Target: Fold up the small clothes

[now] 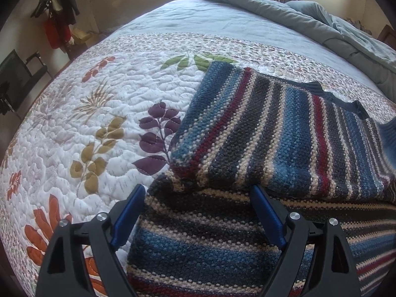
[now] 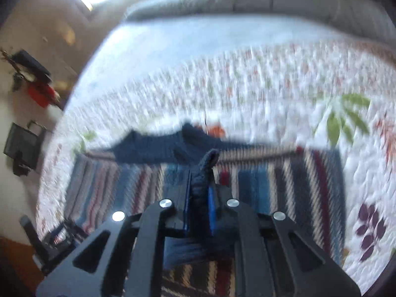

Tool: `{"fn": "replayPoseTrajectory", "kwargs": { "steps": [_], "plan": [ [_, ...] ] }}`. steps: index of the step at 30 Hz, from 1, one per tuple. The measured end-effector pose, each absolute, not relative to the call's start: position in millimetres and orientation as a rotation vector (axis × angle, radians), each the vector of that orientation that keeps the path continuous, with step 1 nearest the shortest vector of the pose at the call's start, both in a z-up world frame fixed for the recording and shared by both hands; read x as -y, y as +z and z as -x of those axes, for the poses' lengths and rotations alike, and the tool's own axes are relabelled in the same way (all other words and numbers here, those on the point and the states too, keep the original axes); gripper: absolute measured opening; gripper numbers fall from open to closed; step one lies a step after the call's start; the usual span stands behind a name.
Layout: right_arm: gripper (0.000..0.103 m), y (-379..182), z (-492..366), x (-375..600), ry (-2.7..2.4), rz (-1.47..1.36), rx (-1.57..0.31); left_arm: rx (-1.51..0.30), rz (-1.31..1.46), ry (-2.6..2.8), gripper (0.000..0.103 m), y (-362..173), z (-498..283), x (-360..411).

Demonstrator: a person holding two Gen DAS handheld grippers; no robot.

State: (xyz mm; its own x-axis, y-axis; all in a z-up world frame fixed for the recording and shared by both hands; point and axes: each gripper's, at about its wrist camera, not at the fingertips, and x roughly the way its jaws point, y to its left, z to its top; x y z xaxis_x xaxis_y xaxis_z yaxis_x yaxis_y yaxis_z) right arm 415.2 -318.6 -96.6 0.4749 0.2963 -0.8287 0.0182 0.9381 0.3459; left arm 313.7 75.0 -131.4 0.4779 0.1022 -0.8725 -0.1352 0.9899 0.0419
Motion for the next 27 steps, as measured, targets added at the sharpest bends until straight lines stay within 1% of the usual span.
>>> {"fn": "replayPoseTrajectory", "kwargs": {
  "steps": [2,5,7,8,9,10,11,12,13,15,16,18,20,21,22,27],
  "plan": [
    [0.011,-104.9,-419.3,327.3,0.107,-0.342,-1.1,-1.068,0.037,0.153,0.088,-133.8,-313.8,-74.9],
    [0.011,-146.4,-421.2,333.9,0.011,-0.313,-1.231,-1.077,0.028,0.16,0.089,-137.7,-313.9,-72.8],
    [0.013,-155.3,-416.8,334.7,0.016,-0.347,-1.207,-1.077,0.021,0.163,0.09,-139.4,-313.5,-72.2],
    [0.017,-153.5,-414.3,335.0,0.019,-0.36,-1.195,-1.077,0.021,0.162,0.09,-139.2,-313.7,-72.3],
    [0.025,-151.0,-411.9,334.7,0.025,-0.365,-1.191,-1.077,0.023,0.161,0.09,-139.0,-313.6,-72.5],
    [0.037,-146.6,-406.5,334.6,0.037,-0.358,-1.192,-1.079,0.028,0.16,0.09,-138.7,-313.8,-73.1],
    [0.042,-141.8,-399.7,337.7,0.049,-0.347,-1.19,-1.08,0.03,0.159,0.09,-138.3,-313.5,-73.1],
    [0.049,-137.2,-393.7,339.0,0.052,-0.331,-1.19,-1.08,0.031,0.158,0.09,-137.8,-313.5,-72.9],
    [0.053,-132.8,-386.8,339.3,0.058,-0.316,-1.189,-1.08,0.03,0.16,0.09,-137.5,-313.8,-72.6],
    [0.053,-131.5,-376.5,339.8,0.085,-0.319,-1.204,-1.08,0.028,0.161,0.09,-137.5,-313.4,-71.7],
    [0.052,-133.6,-372.8,340.8,0.11,-0.336,-1.223,-1.079,0.027,0.161,0.09,-137.3,-312.9,-70.8],
    [0.047,-137.7,-369.7,338.1,0.139,-0.347,-1.249,-1.079,0.025,0.157,0.09,-135.9,-312.1,-68.8],
    [0.035,-136.4,-365.4,332.6,0.135,-0.302,-1.25,-1.077,0.03,0.148,0.09,-133.8,-310.7,-66.8],
    [0.021,-134.3,-363.7,330.6,0.128,-0.274,-1.249,-1.076,0.033,0.143,0.09,-133.3,-310.5,-66.3],
    [0.01,-131.9,-362.2,330.9,0.115,-0.251,-1.246,-1.076,0.035,0.142,0.09,-133.3,-310.2,-66.0],
    [0.008,-142.3,-356.4,345.7,0.097,-0.263,-1.258,-1.079,0.032,0.141,0.093,-140.0,-312.9,-66.7]
  ]
}}
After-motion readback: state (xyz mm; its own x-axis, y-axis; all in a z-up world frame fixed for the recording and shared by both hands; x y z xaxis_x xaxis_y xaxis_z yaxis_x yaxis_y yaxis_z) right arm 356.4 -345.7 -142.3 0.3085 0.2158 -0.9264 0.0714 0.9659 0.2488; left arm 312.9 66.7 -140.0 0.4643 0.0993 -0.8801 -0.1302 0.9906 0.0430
